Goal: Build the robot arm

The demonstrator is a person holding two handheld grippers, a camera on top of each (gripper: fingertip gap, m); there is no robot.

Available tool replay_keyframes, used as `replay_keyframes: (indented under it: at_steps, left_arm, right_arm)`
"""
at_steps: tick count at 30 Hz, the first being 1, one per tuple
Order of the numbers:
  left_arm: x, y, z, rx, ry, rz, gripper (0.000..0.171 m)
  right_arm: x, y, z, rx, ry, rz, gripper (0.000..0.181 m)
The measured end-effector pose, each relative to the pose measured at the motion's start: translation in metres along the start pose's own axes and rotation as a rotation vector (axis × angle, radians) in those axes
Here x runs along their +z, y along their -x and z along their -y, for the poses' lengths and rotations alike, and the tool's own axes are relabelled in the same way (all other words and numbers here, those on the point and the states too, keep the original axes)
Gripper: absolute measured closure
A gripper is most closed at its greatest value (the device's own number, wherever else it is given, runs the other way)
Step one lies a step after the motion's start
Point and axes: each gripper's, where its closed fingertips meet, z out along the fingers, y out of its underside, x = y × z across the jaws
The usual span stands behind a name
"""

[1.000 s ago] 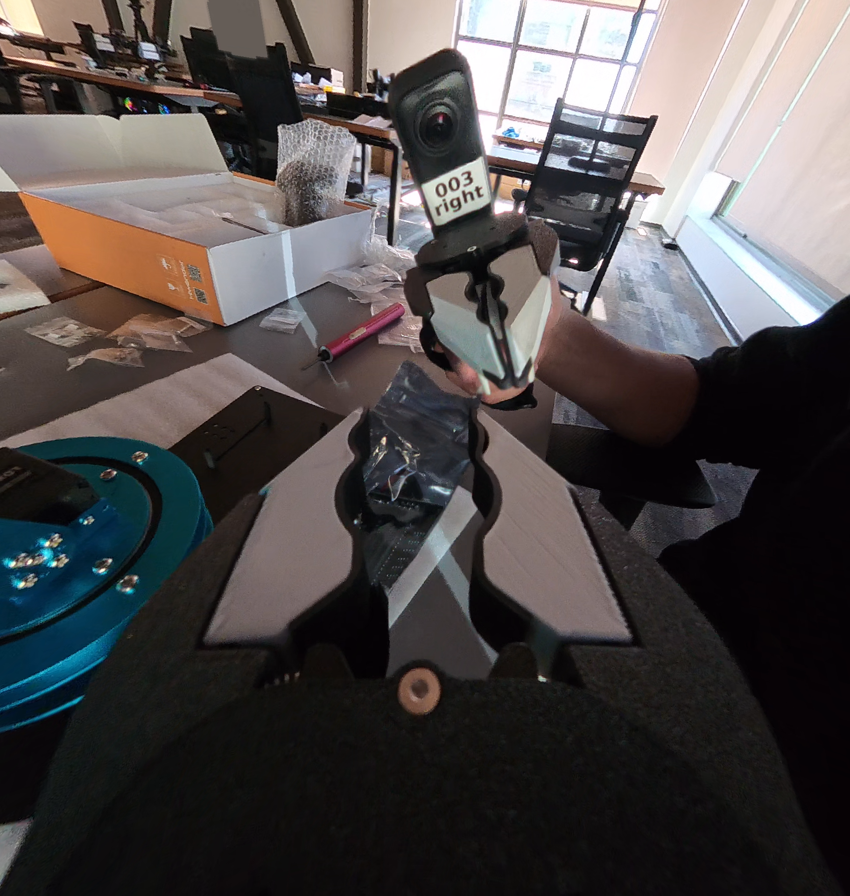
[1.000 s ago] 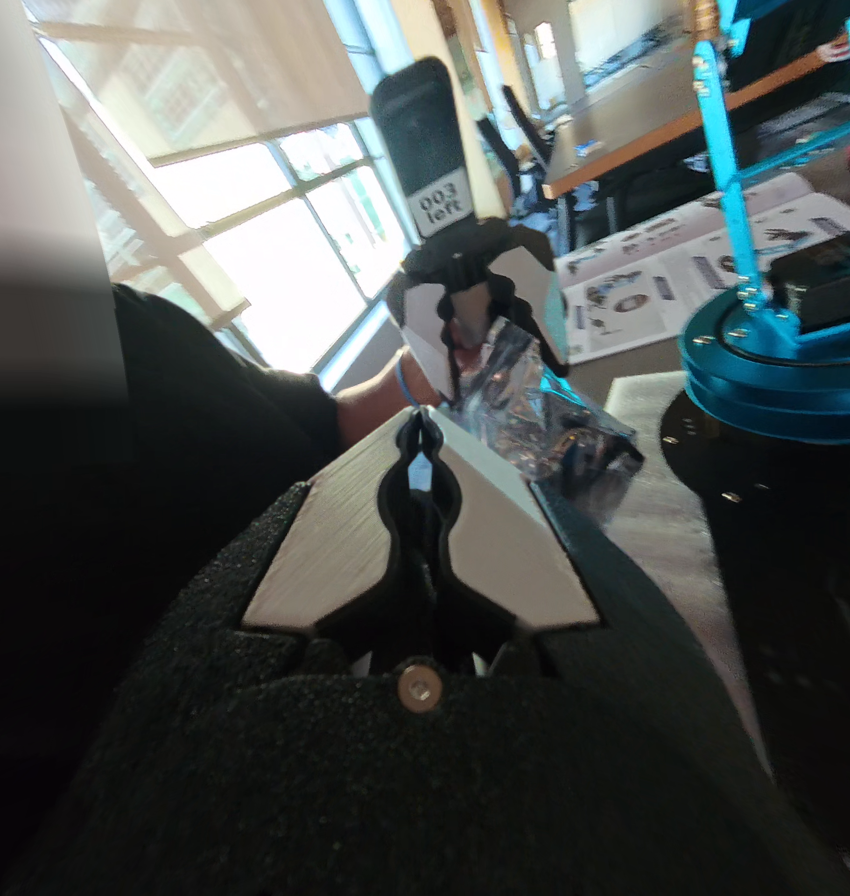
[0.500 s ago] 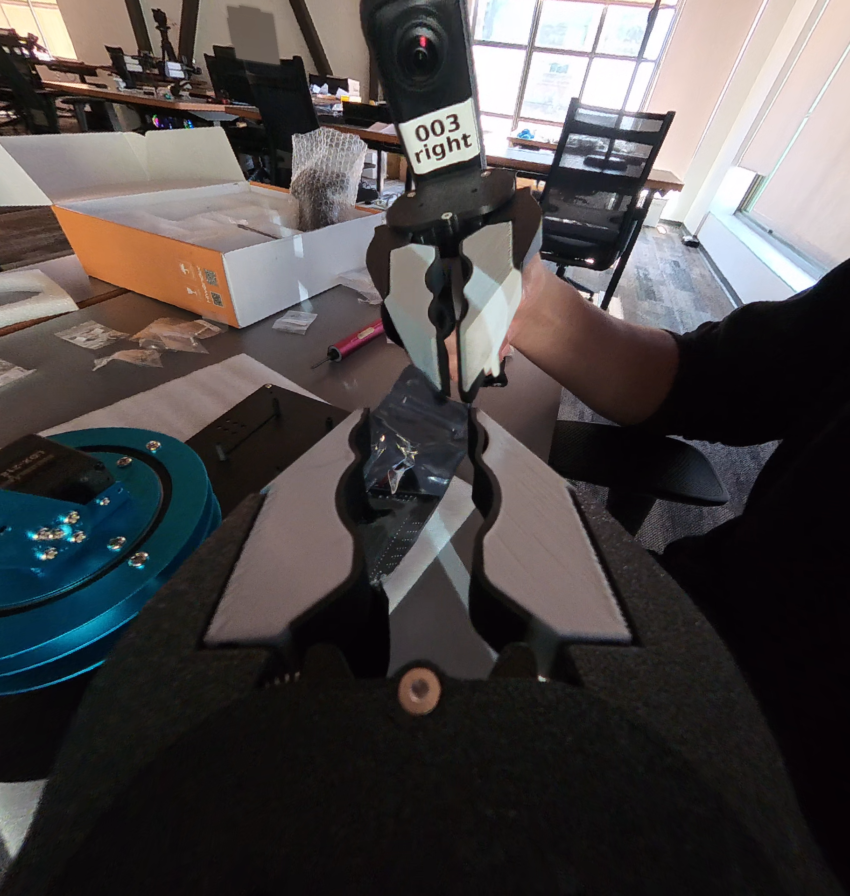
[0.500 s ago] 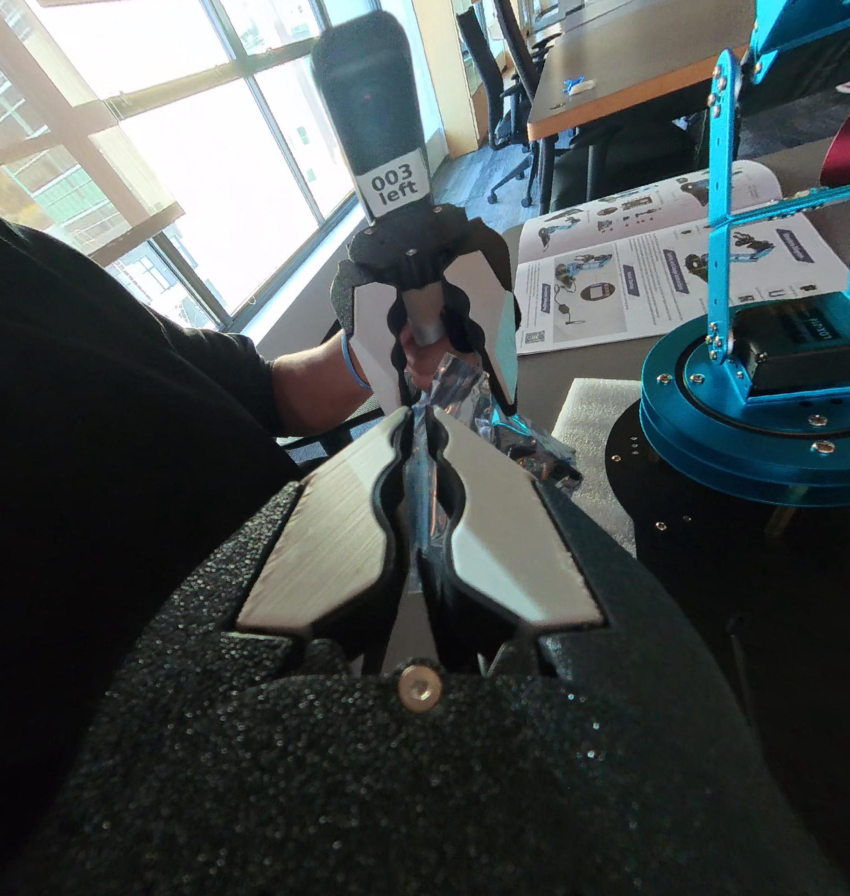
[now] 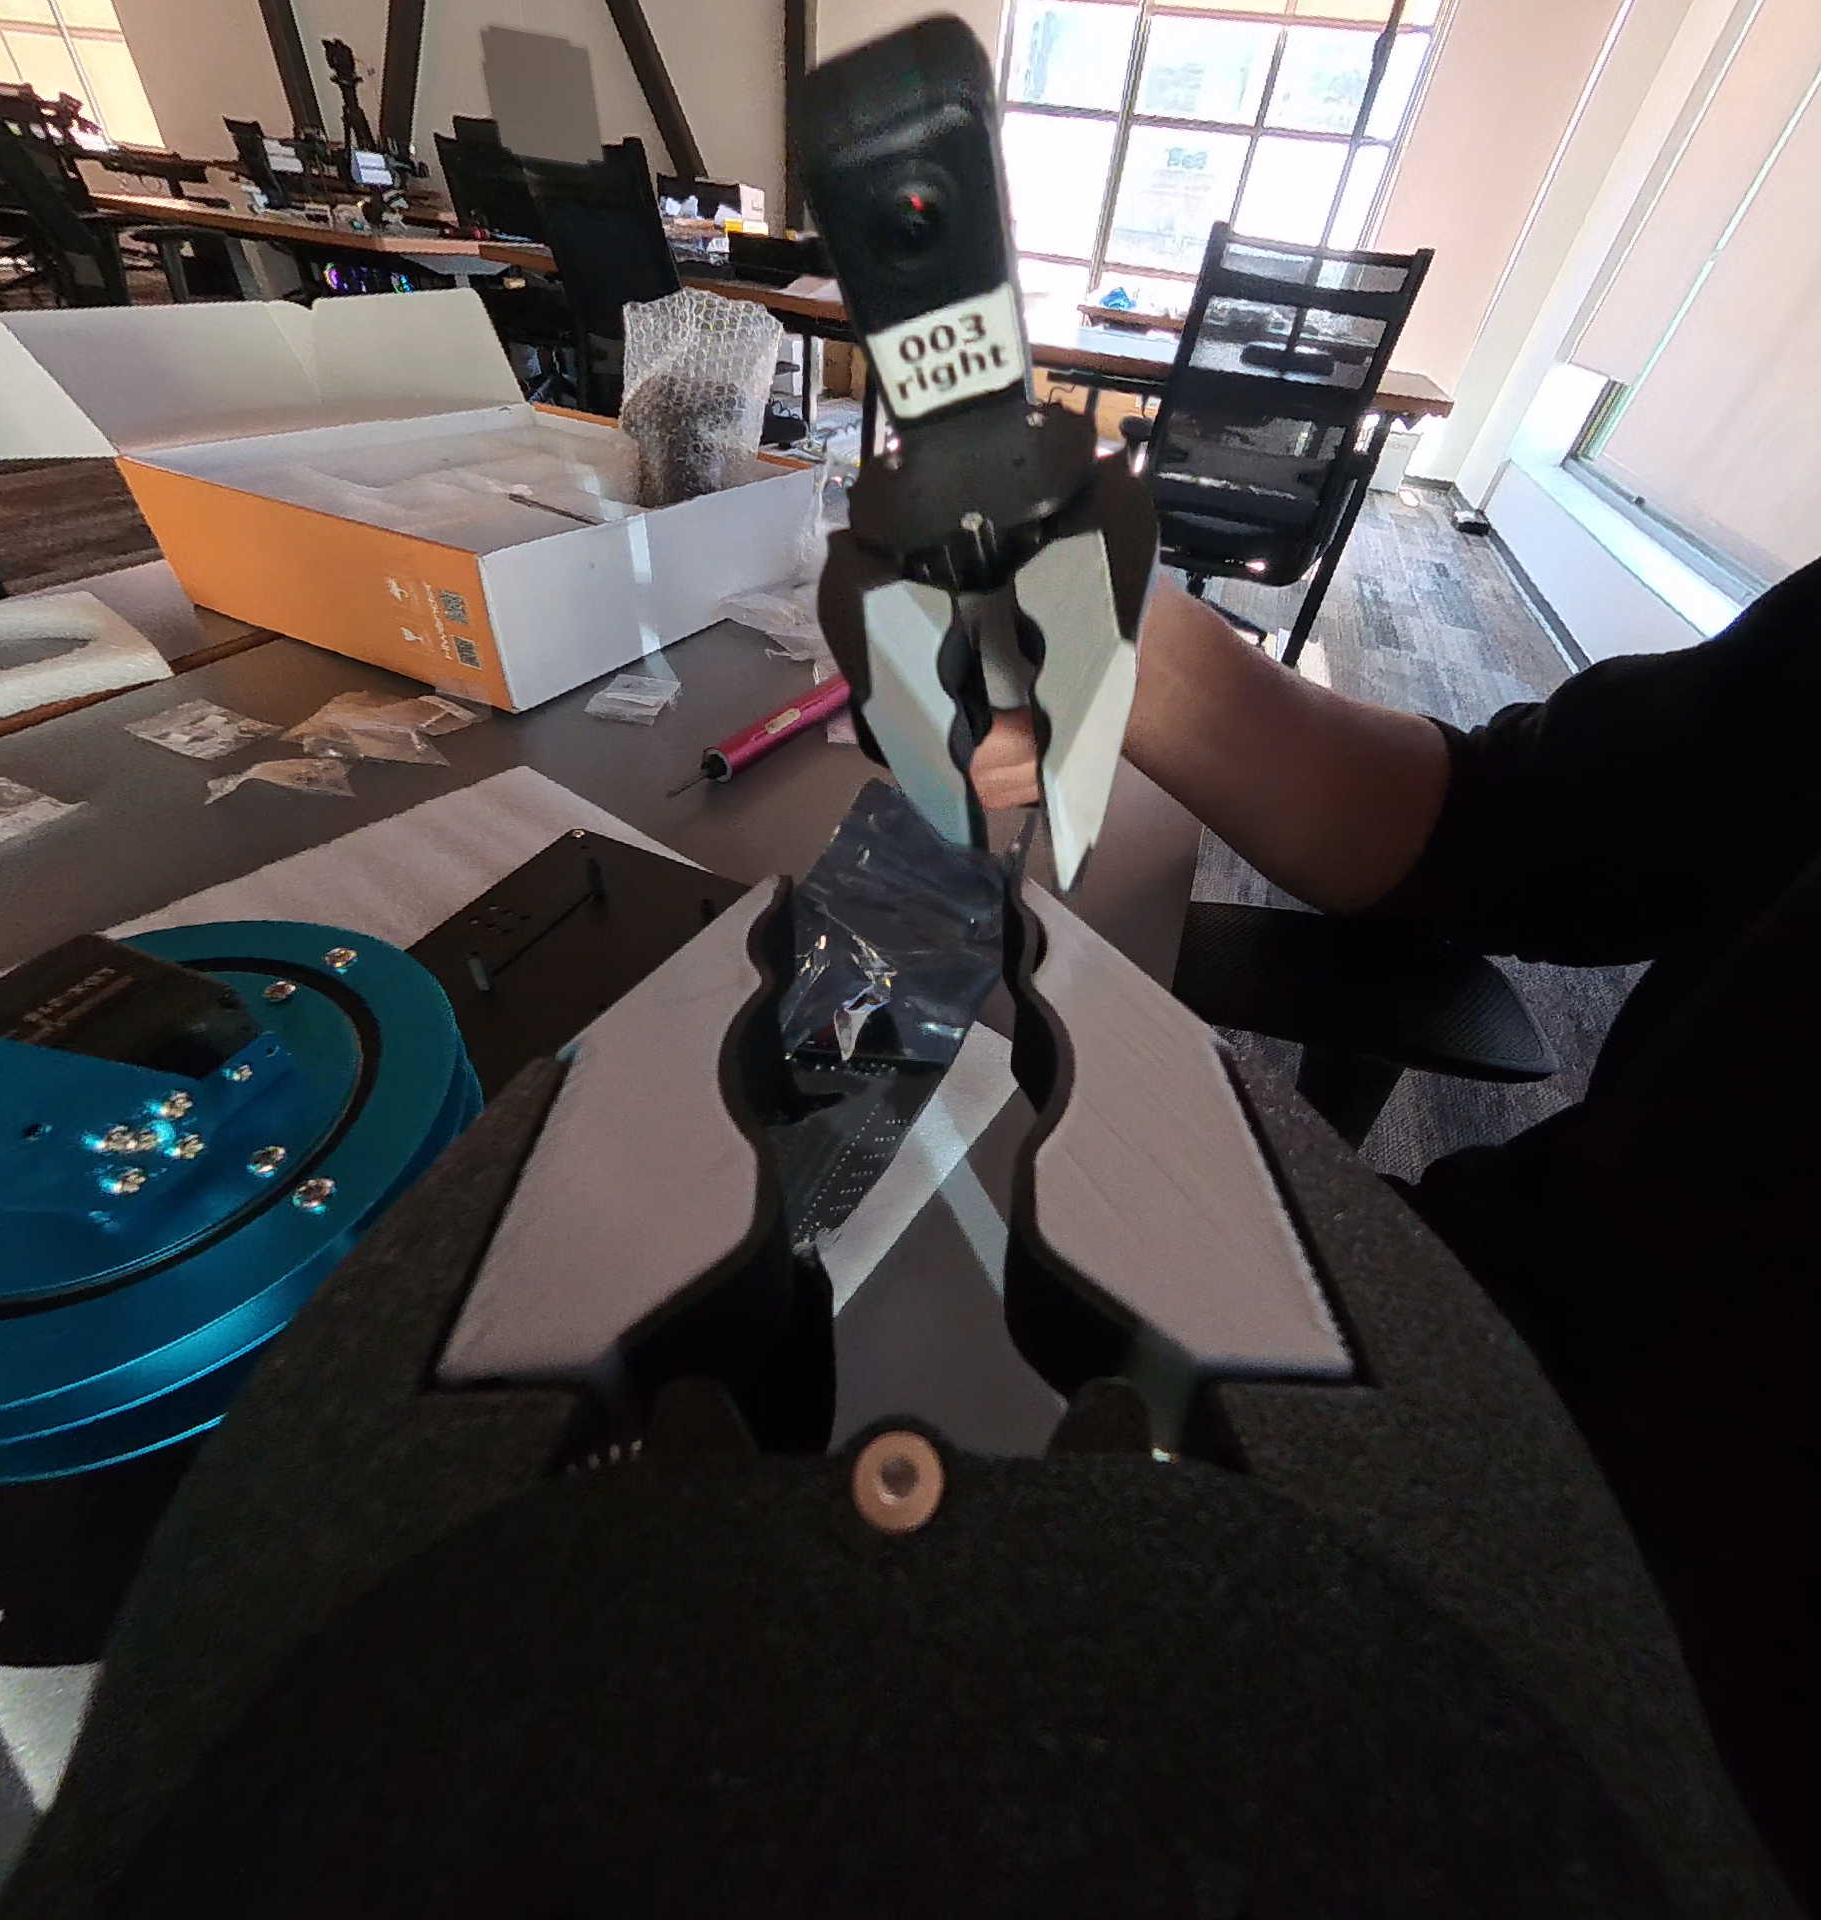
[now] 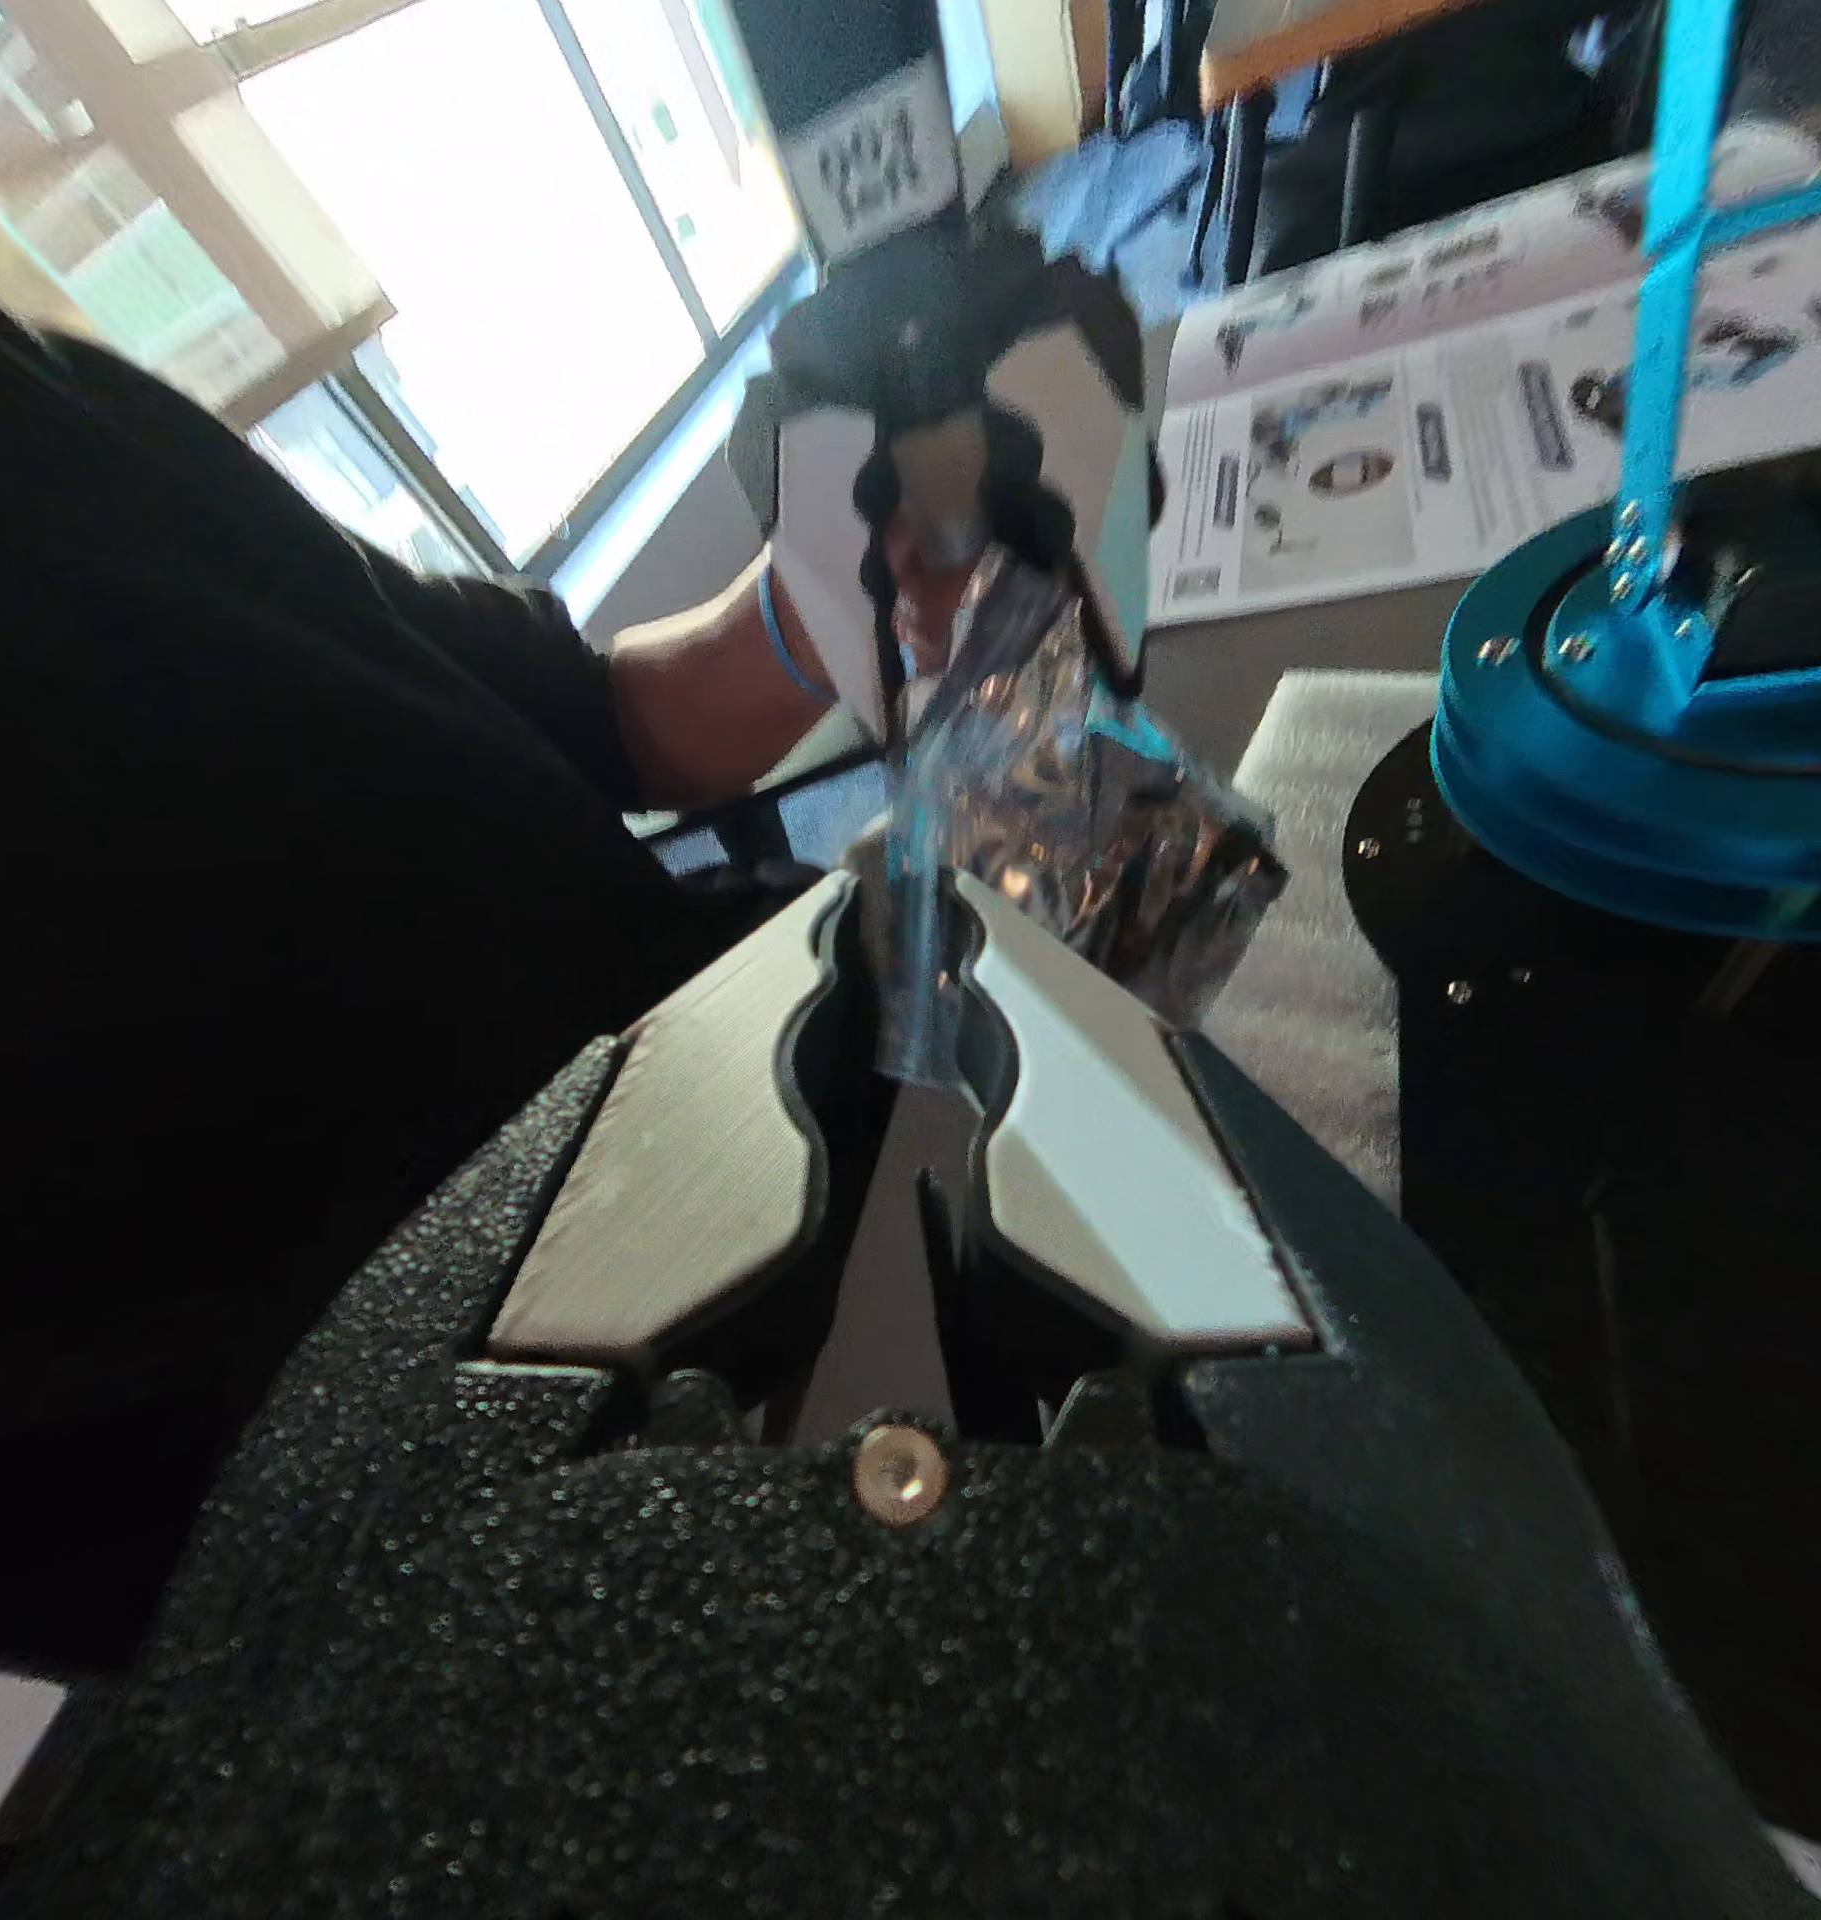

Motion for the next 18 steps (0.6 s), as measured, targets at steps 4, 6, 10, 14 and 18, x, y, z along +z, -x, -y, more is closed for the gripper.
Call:
replay_keyframes:
  at_steps: [4,6,10,14,18]
  left_arm:
    - [-0.004,0.009,0.004,-0.044,-0.033,0.053,0.132]
    - [-0.013,0.025,0.006,-0.126,-0.049,0.188,0.123]
    - [-0.048,0.036,0.003,-0.366,-0.172,0.481,0.118]
    - [-0.047,-0.005,0.009,-0.592,-0.308,0.352,0.124]
    - [-0.043,-0.007,-0.002,-0.666,-0.275,0.366,0.134]
  right_arm:
    - [0.011,-0.009,-0.002,-0.088,0.003,-0.127,0.181]
    - [0.011,-0.017,0.008,-0.118,-0.028,-0.274,0.181]
    - [0.011,-0.027,0.019,-0.167,-0.039,-0.573,0.181]
    - [0.028,-0.022,0.018,-0.318,0.011,-0.744,0.181]
    - [0.04,-0.016,0.018,-0.39,0.039,-0.835,0.181]
